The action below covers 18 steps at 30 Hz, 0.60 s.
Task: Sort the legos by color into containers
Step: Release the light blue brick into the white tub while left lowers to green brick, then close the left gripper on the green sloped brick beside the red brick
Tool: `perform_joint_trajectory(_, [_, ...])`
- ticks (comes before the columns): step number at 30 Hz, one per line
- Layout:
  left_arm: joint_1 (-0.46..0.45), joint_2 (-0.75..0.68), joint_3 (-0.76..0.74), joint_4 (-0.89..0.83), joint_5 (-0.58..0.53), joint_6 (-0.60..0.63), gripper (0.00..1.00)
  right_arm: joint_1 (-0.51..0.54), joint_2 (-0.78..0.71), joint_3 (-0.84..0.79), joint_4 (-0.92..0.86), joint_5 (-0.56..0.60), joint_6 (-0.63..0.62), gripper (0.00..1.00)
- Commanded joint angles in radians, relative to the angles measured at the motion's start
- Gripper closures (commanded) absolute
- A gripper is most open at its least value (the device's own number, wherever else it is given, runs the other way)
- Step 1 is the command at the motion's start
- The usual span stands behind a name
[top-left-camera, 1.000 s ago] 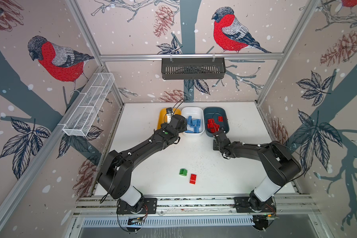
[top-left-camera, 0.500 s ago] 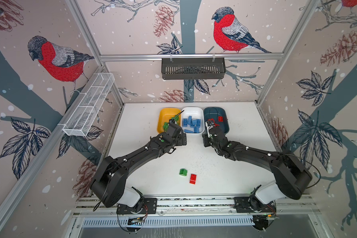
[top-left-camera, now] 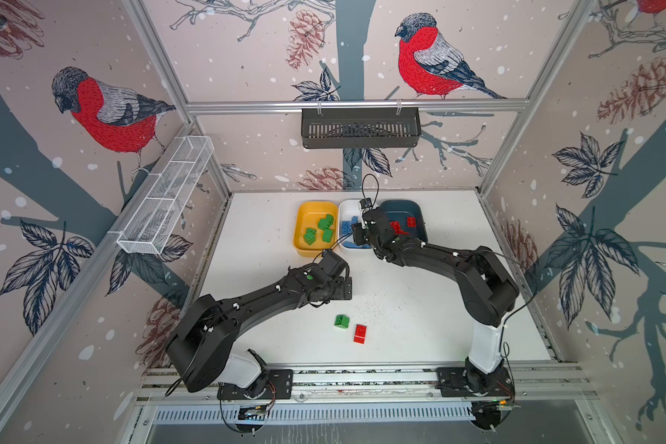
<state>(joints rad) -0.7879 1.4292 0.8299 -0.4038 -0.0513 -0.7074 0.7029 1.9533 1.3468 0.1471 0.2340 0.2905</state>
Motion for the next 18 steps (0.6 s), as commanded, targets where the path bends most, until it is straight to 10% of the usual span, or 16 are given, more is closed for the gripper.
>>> perform_joint_trajectory(1, [-0.017, -0.011, -0.033, -0.036, 0.094, -0.049, 0.04, 0.001, 0.016, 0.047, -0.061, 0.004, 0.017, 0.33])
perform_joint_trajectory(9, [-0.031, -0.022, -0.122, -0.020, 0.304, -0.019, 0.12, 0.003, -0.090, -0.029, -0.068, -0.019, 0.012, 0.02])
perform_joint_trajectory(18, [-0.038, 0.020, -0.127, 0.001, 0.358, 0.002, 0.31, 0.006, -0.165, -0.123, -0.061, 0.013, 0.025, 0.01])
